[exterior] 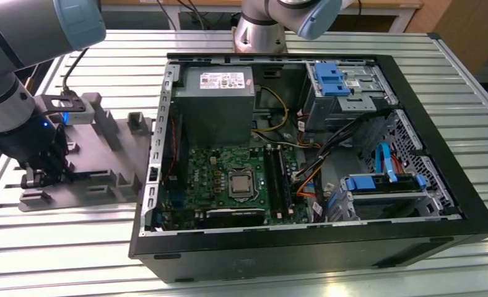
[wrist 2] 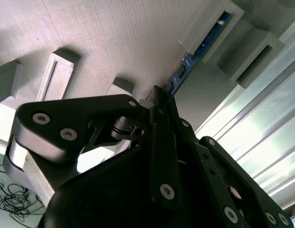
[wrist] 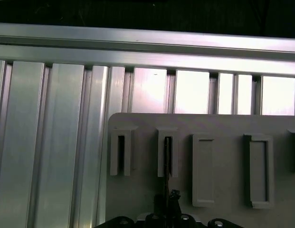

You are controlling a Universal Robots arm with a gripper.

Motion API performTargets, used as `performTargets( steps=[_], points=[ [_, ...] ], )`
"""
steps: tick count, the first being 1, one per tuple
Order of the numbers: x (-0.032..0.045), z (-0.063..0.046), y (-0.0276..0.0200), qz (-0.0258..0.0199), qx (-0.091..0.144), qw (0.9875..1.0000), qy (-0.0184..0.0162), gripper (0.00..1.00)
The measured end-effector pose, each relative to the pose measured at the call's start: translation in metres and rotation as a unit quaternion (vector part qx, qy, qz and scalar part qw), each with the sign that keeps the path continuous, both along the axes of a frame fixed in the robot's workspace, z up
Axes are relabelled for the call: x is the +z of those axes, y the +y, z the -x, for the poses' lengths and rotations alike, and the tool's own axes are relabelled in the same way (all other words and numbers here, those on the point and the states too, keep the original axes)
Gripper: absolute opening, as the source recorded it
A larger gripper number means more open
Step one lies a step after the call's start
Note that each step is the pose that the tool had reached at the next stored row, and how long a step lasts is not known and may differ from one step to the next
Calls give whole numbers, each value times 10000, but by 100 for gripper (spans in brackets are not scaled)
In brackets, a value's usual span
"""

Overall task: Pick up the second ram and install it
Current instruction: 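Pick up the second ram and move it above second insertion slot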

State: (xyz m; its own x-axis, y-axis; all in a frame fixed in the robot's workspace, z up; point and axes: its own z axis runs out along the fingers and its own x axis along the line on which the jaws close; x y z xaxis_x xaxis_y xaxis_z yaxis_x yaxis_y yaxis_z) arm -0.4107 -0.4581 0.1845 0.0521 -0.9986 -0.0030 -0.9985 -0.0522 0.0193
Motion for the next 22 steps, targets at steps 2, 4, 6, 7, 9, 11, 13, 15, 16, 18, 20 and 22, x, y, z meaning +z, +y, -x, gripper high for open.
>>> performTargets(
  steps=[2,4,6,7,9,11,13,15,16,18,20,22],
  points=[
    [0,0,0,0,-5,10000,0,14],
    [-1,0,0,0,-87,10000,0,14],
    [-3,0,0,1,-262,9997,0,14],
    [-5,0,0,1,-353,9994,0,14],
    [-7,0,0,1,-532,9986,1,14],
    [-8,0,0,1,-643,9979,0,14],
    [-9,0,0,0,-726,9974,0,14],
    [-9,0,1,1,-846,9964,0,14],
    [-9,0,1,0,-850,9964,0,14],
    [-9,0,1,0,-852,9964,0,14],
    [-9,0,1,0,-844,9964,0,14],
    [-9,1,0,0,-727,9974,0,14]
  ],
)
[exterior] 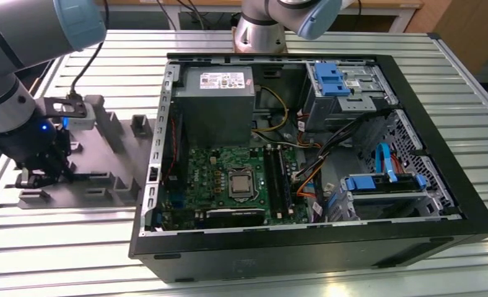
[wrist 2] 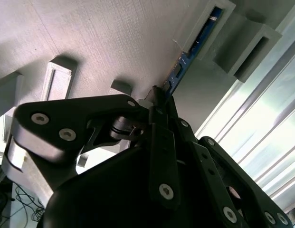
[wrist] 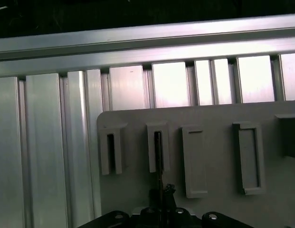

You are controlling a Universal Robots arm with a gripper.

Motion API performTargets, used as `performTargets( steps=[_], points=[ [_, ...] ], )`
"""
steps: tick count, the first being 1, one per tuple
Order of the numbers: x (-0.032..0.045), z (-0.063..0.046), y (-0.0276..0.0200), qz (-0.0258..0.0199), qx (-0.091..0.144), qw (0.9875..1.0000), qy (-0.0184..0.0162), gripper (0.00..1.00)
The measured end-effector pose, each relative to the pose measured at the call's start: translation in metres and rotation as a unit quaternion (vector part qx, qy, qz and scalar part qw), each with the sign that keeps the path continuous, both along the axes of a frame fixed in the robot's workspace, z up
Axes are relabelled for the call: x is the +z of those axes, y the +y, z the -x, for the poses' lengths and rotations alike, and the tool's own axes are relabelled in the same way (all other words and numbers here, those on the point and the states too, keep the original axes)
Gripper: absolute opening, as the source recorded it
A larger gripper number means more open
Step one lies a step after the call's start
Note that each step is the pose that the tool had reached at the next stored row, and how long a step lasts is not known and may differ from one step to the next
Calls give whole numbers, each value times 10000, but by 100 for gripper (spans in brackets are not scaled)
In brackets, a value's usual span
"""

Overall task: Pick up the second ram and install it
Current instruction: 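Pick up the second ram and move it above second insertion slot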

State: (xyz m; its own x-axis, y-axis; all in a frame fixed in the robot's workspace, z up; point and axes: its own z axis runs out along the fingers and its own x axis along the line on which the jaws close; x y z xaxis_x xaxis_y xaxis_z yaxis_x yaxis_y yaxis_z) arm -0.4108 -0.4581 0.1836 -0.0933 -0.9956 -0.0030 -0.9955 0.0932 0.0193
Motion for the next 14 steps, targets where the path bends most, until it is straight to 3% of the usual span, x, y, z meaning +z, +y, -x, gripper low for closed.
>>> performTargets(
  steps=[14],
  points=[
    [15,0,0,-2,70,10000,-3,14]
  ],
)
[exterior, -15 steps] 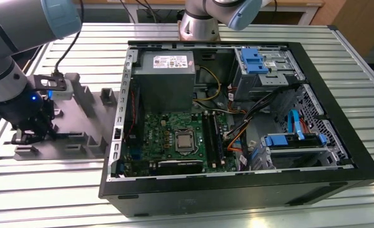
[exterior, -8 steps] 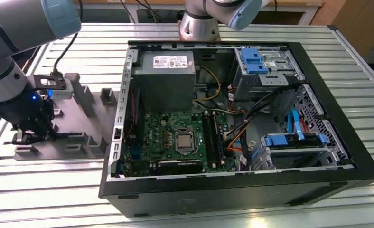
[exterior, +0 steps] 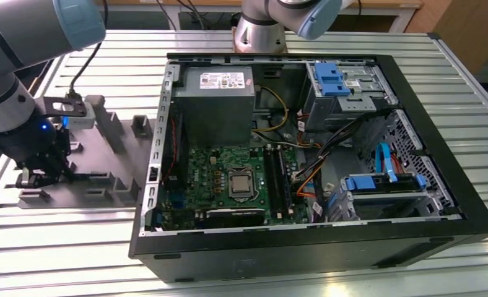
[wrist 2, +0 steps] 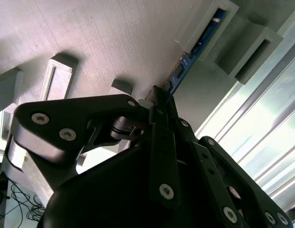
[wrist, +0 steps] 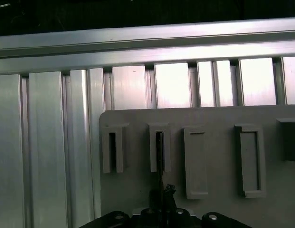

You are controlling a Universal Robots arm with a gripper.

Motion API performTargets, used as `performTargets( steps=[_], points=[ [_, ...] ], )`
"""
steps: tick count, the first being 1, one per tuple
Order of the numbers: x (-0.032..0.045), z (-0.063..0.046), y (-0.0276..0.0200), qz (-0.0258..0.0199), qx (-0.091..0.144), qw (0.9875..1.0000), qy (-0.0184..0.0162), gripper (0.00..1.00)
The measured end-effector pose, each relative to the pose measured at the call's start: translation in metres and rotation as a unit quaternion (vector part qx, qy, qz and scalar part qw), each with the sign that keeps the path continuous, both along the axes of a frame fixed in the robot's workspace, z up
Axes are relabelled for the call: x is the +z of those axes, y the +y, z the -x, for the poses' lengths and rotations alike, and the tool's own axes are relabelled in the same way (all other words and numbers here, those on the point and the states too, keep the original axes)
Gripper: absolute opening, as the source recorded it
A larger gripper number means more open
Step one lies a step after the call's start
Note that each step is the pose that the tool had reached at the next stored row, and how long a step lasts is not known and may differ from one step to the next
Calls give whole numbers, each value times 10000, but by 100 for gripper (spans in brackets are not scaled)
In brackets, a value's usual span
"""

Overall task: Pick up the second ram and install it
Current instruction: 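Pick up the second ram and move it above second insertion slot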

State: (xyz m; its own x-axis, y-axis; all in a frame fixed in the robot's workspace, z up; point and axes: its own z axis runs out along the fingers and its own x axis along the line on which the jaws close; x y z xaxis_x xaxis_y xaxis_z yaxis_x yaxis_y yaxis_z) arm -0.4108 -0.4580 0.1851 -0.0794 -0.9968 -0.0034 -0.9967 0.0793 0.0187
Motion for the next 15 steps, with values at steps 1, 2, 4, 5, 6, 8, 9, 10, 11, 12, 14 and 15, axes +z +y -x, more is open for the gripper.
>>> performTargets(
  steps=[1,2,4,5,6,8,9,10,11,12,14,15],
  points=[
    [14,0,0,1,0,10000,2,14],
    [30,1,0,2,0,10000,3,14],
    [57,1,0,2,0,10000,3,14],
    [74,1,0,2,0,10000,3,14],
    [90,1,0,2,0,10000,3,14],
    [123,1,0,2,0,10000,3,14],
    [138,1,0,2,0,10000,3,14],
    [154,1,0,2,0,10000,3,14],
    [171,1,0,2,0,10000,3,14],
    [187,0,0,2,0,10000,3,14],
    [219,1,0,2,0,10000,3,14],
    [233,1,0,2,0,10000,3,14]
  ],
)
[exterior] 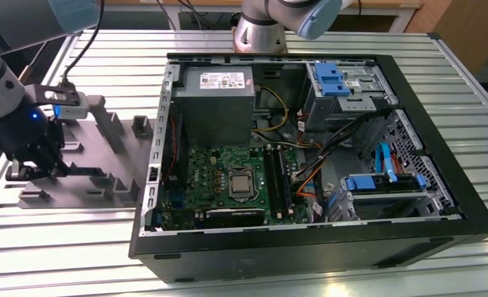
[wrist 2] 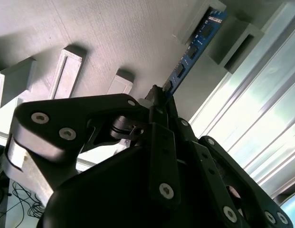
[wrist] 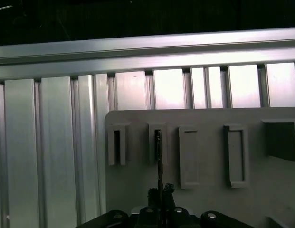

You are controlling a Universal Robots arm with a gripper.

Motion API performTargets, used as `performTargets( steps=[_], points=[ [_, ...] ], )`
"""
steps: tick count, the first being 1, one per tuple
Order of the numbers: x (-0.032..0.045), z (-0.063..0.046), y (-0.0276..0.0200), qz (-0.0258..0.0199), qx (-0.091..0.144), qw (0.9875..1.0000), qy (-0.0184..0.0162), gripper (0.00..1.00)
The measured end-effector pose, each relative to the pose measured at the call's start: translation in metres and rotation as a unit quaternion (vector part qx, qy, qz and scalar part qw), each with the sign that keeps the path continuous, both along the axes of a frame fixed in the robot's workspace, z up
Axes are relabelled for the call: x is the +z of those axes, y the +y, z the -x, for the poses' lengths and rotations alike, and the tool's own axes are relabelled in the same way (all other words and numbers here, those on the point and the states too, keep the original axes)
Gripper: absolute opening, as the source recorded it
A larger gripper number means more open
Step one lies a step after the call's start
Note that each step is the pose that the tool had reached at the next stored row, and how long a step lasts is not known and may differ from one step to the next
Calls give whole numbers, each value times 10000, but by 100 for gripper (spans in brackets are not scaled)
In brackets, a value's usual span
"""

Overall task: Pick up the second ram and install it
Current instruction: 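Pick up the second ram and move it above second insertion slot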

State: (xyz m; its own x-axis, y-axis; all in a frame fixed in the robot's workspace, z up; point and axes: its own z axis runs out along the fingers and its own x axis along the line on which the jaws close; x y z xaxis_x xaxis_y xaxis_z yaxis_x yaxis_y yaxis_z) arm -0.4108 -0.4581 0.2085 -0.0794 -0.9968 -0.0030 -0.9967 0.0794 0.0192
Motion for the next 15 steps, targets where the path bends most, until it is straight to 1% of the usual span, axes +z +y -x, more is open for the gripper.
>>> performTargets(
  steps=[5,15],
  points=[
    [61,0,0,0,0,10000,0,14],
    [79,0,0,0,0,10000,1,14]
  ],
)
